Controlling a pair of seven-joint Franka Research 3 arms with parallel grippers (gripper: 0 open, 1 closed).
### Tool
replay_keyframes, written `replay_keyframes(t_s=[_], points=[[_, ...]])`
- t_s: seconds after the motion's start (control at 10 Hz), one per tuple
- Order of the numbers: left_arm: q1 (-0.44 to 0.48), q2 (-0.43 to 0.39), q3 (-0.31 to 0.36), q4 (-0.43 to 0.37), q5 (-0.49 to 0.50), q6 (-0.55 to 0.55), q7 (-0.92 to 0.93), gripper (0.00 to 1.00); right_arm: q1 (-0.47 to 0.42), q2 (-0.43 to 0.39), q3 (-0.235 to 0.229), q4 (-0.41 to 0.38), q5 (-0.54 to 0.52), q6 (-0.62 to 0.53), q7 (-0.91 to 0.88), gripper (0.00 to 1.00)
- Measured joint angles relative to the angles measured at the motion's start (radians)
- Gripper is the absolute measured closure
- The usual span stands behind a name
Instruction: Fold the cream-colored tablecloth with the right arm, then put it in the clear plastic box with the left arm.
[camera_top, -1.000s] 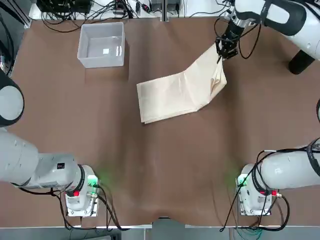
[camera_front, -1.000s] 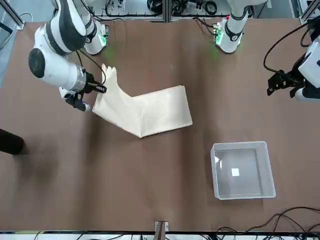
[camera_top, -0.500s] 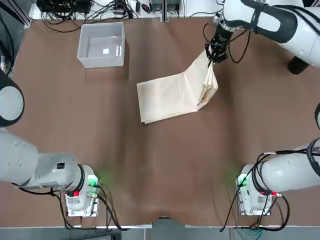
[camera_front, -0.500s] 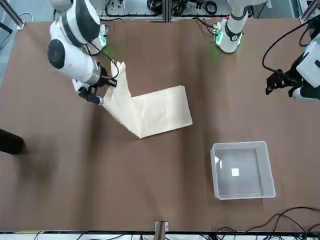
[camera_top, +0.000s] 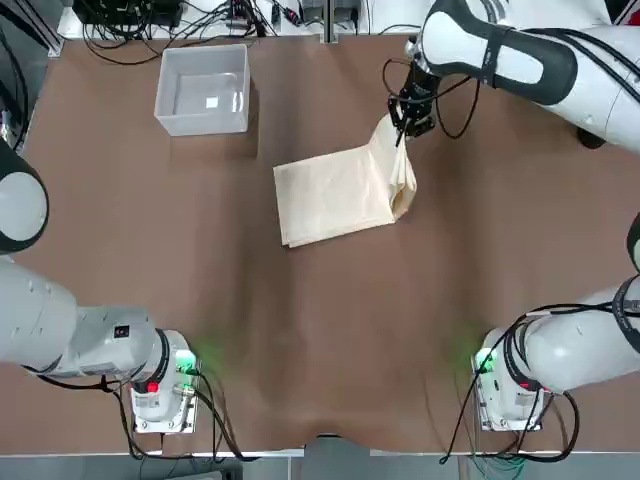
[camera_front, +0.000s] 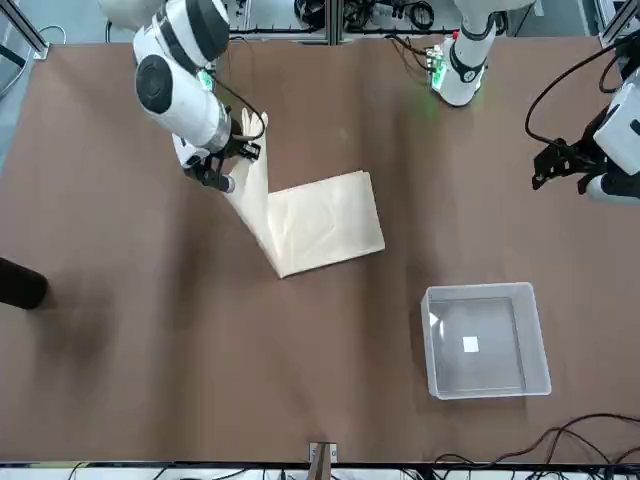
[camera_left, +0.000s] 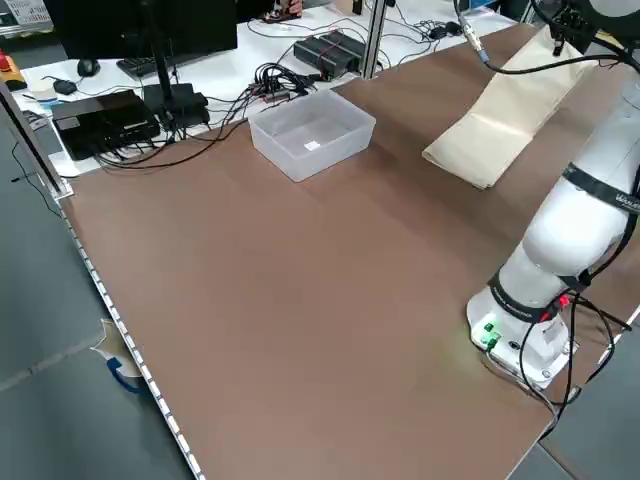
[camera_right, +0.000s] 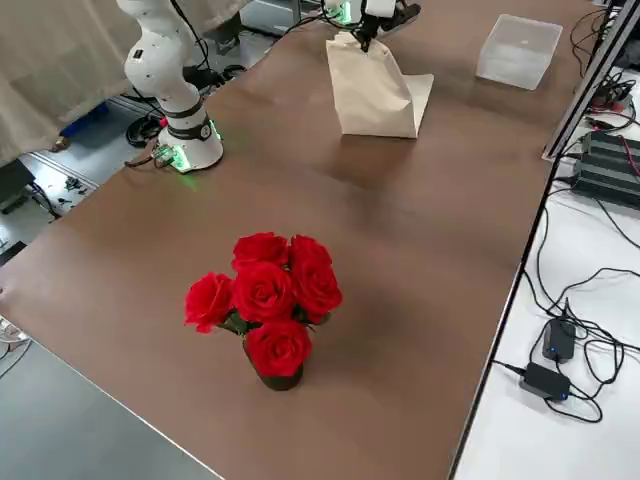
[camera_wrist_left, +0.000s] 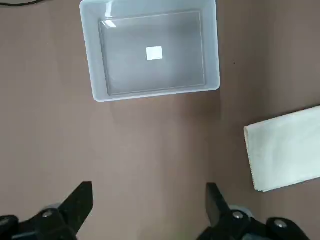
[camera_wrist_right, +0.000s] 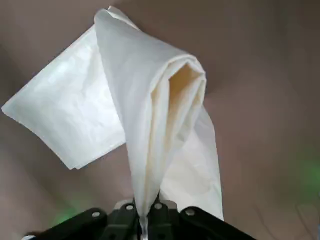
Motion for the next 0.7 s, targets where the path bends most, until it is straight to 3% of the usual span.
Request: replay_keyframes(t_s=[0.7], points=[[0.001, 0.000, 0.001, 0.000, 0.000, -0.003, -0.001, 0.00, 0.077, 0.140, -0.001, 0.133, -0.015, 0.002, 0.125, 0.96]])
